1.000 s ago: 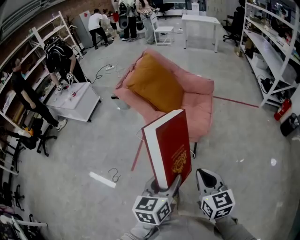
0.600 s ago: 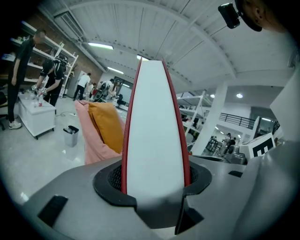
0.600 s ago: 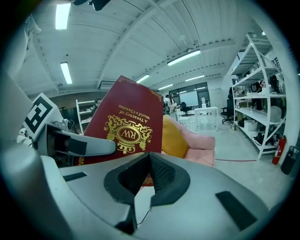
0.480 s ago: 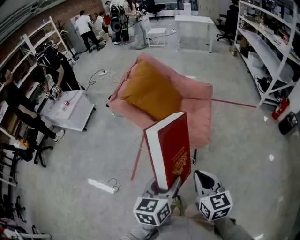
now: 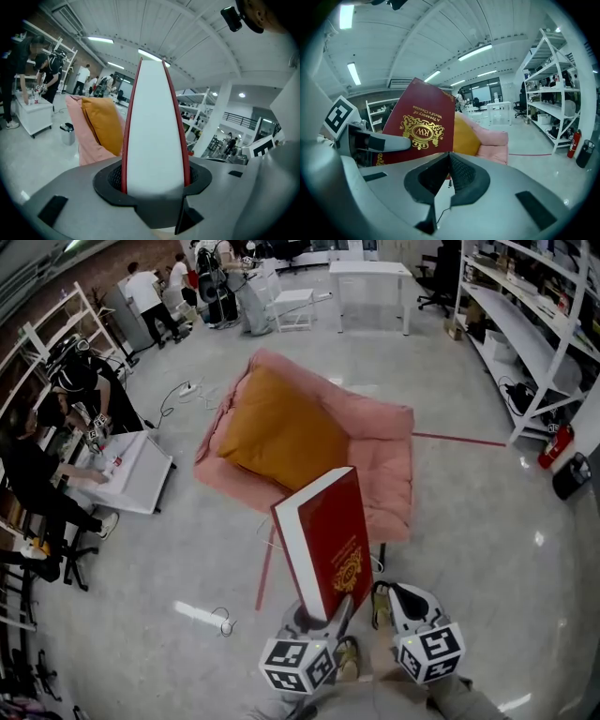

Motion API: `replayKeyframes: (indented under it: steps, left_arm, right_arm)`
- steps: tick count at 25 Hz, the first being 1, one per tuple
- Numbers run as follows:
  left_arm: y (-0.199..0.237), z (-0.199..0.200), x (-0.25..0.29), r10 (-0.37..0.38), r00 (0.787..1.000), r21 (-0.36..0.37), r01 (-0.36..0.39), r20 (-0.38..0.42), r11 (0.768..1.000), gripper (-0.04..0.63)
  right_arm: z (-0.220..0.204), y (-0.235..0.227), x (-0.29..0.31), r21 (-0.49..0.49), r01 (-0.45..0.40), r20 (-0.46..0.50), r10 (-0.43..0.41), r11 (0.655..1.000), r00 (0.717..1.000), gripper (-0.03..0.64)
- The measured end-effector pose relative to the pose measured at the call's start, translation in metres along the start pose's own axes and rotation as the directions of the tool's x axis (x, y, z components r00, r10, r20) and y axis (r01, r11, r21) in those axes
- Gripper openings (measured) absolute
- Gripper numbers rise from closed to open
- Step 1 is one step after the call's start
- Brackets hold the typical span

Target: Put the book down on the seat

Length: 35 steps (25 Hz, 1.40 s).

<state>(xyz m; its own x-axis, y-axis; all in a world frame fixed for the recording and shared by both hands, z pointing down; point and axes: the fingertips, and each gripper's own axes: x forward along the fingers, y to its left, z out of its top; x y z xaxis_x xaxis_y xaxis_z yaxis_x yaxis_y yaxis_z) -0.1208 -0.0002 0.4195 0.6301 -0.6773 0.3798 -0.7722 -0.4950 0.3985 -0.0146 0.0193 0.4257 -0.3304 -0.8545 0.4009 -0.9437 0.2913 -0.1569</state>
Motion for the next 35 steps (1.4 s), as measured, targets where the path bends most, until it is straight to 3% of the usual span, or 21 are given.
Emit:
replayKeyframes:
  steps: [14,25,35]
  left_arm:
    - [0.011,0.035,0.128,0.066,0.997,-0.039,-0.068,-0.031,0.997,0.242]
    - [0.029,0.024,0.211,0.103,0.985,-0.123,-0.121,-0.141,0.985,0.242]
    - [0.05,0.001,0.288,0.134,0.966,-0.144,-0.168,-0.22,0.975,0.242]
  right_arm:
    - [0.042,-0.11,0.077,-0.035,-0.042,-0.049,0.04,0.999,0.998,0.005]
    - [0.037,-0.161,0.123,0.016,-0.057,-0.121,0.059,0.998,0.991,0.005]
    - [0.023,-0.204,0.171,0.029,-0.063,-0.167,0.067,0.998,0.984,0.005]
